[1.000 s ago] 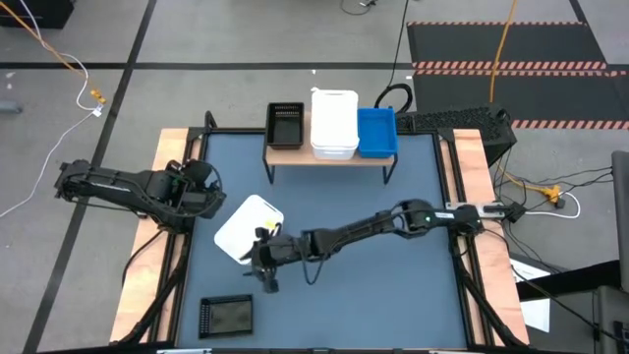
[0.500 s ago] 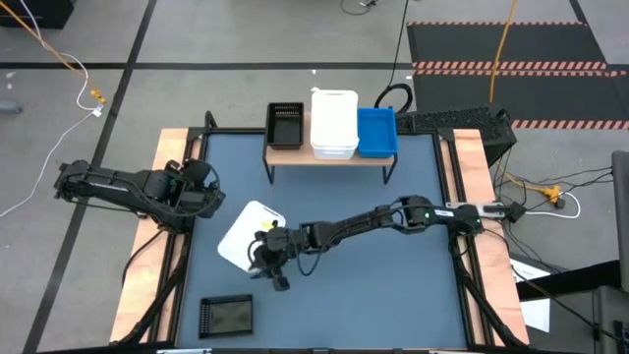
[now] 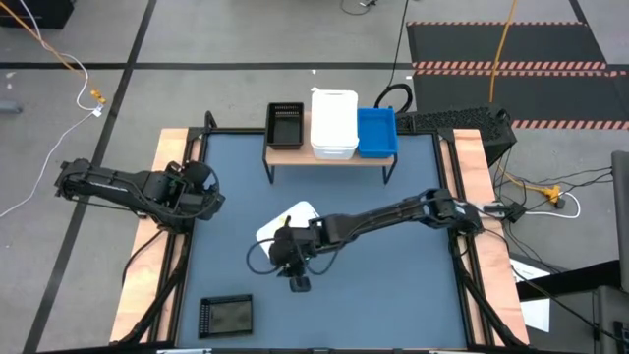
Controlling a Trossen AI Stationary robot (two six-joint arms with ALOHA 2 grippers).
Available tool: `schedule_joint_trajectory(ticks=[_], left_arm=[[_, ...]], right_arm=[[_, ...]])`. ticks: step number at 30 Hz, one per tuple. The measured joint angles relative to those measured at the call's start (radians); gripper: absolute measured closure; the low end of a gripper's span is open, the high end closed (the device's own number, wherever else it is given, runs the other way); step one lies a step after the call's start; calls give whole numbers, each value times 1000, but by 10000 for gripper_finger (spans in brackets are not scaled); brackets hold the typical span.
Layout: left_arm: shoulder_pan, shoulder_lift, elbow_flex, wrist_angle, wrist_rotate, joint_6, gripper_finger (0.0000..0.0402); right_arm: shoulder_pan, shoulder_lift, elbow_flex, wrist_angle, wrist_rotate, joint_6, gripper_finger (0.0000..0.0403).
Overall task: Stack baskets on shelf by color
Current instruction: Stack the white bin on top of the other white bins on the shelf
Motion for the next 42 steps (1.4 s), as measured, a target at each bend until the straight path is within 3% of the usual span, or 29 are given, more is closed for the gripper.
schedule_joint_trajectory(ticks=[2,7,10,20,24,27,31,35,38,42], left_arm=[[0,0,0,1,0,-5,144],[0,0,0,7,0,-10,144],[0,0,0,7,0,-15,144],[2,1,0,12,-19,-16,144],[2,1,0,12,-20,-17,144],[2,1,0,11,-20,-12,144],[2,1,0,5,-19,-12,144],[2,1,0,4,-9,-12,144],[2,1,0,4,-6,-12,144],[2,1,0,5,-4,-16,144]], right_arm=[[1,-11,0,28,37,79,272],[-2,-6,0,157,247,225,223],[-6,5,1,183,285,312,206],[9,107,0,159,284,390,195],[17,117,-1,110,280,372,211],[18,111,0,72,169,346,247],[27,109,0,17,-43,317,325],[52,68,6,-170,-145,216,388],[74,31,4,-333,-55,184,366],[100,-17,-6,-440,66,193,293]])
